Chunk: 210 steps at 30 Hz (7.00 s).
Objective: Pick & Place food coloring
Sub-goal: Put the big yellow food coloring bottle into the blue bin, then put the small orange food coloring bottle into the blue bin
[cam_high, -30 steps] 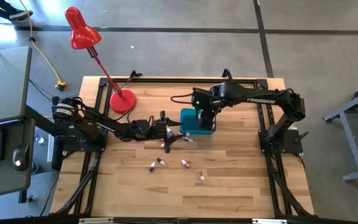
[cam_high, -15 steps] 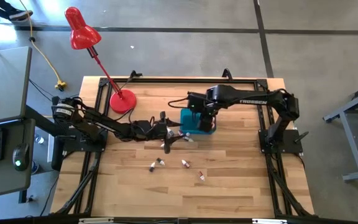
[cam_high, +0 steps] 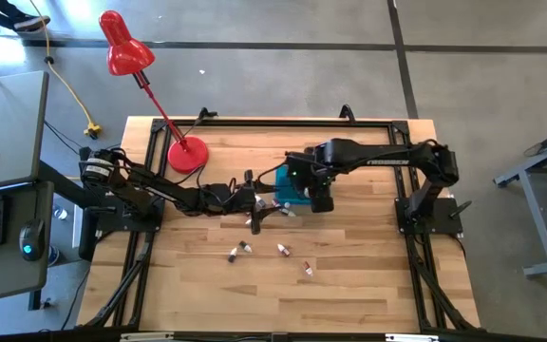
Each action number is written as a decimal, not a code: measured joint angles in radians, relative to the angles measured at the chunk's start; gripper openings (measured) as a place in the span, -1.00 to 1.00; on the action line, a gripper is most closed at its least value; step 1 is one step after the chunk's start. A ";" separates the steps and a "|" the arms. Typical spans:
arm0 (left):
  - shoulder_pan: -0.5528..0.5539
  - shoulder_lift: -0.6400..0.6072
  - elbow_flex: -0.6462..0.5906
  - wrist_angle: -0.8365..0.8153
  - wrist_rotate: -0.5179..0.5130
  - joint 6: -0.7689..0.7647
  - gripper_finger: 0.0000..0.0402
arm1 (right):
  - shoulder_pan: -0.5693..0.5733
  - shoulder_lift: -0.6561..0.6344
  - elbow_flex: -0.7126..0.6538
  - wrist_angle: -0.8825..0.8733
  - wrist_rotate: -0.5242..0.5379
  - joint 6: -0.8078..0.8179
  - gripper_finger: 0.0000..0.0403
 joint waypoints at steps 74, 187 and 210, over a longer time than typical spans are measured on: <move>0.001 0.001 0.000 -0.087 -0.128 0.022 0.09 | -0.005 -0.040 -0.146 0.044 0.227 -0.435 -0.49; -0.439 -0.257 0.362 -1.879 -0.463 -1.041 -1.00 | 0.416 -0.354 -0.647 1.007 0.293 0.675 -0.36; -0.459 -0.257 0.245 -1.832 -0.453 -1.178 -1.00 | 0.572 0.027 -0.438 0.739 -0.028 1.192 -0.35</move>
